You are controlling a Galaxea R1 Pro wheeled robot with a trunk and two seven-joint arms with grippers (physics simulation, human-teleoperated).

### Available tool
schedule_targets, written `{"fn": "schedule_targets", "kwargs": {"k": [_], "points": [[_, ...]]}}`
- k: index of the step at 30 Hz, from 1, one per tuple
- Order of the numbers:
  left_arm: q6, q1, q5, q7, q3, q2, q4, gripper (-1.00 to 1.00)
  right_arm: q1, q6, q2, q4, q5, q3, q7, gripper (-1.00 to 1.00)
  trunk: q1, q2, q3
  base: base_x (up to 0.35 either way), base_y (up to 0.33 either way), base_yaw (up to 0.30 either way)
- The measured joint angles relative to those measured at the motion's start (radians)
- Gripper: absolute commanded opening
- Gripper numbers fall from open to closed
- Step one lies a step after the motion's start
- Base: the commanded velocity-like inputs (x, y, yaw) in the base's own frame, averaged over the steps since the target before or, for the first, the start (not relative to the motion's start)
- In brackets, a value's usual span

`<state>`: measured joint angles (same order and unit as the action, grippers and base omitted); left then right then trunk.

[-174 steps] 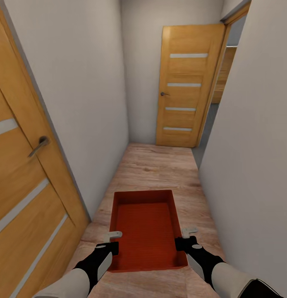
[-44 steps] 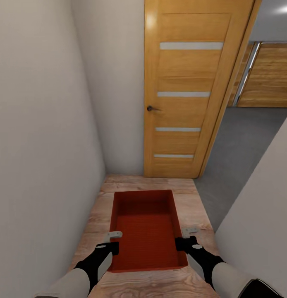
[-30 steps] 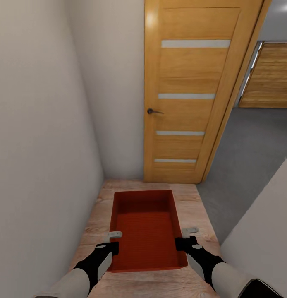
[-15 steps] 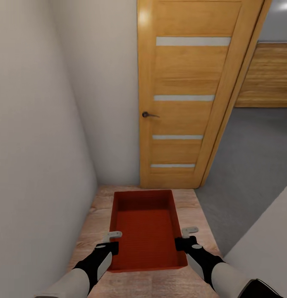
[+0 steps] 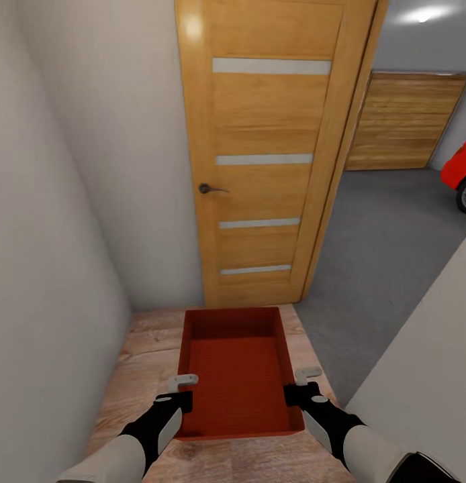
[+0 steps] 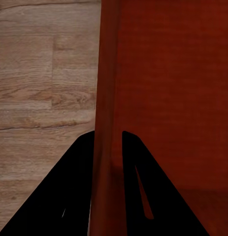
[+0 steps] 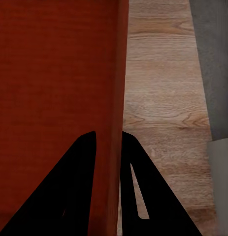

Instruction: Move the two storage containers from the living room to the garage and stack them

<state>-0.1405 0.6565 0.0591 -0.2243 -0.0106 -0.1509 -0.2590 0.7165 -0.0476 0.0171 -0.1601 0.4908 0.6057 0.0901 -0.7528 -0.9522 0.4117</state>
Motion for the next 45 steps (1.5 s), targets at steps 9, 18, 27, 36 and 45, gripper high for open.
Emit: {"fn": "schedule_targets", "kwargs": {"k": [9, 18, 27, 36, 45], "points": [[0.002, 0.000, 0.000, -0.001, -0.001, -0.001, 0.000, -1.00, 0.000, 0.000, -0.001, -0.001, 0.000, 0.000, 0.000, -1.00, 0.000, 0.000, 0.000, 0.000, 0.000, -0.014], [0.002, 0.000, -0.001, -0.001, -0.001, -0.001, 0.000, -1.00, 0.000, 0.000, -0.001, -0.002, 0.000, 0.001, 0.000, -1.00, 0.000, 0.000, 0.000, 0.000, 0.000, 0.000], [-0.003, 0.000, 0.000, -0.003, 0.000, -0.002, 0.001, -1.00, 0.000, 0.001, 0.000, 0.004, 0.002, 0.000, -0.004, -1.00, 0.000, 0.000, 0.000, 0.038, 0.005, 0.000], [-0.006, 0.000, -0.002, -0.003, 0.000, -0.002, 0.001, -1.00, 0.000, 0.001, 0.000, 0.007, 0.002, -0.001, -0.005, -1.00, 0.001, 0.000, 0.000, 0.260, 0.145, 0.000], [-0.005, 0.000, -0.002, 0.000, -0.001, 0.000, 0.001, -1.00, 0.000, 0.000, 0.003, 0.008, 0.002, -0.002, -0.001, -1.00, 0.001, 0.000, 0.000, 0.297, 0.173, -0.186]]}}
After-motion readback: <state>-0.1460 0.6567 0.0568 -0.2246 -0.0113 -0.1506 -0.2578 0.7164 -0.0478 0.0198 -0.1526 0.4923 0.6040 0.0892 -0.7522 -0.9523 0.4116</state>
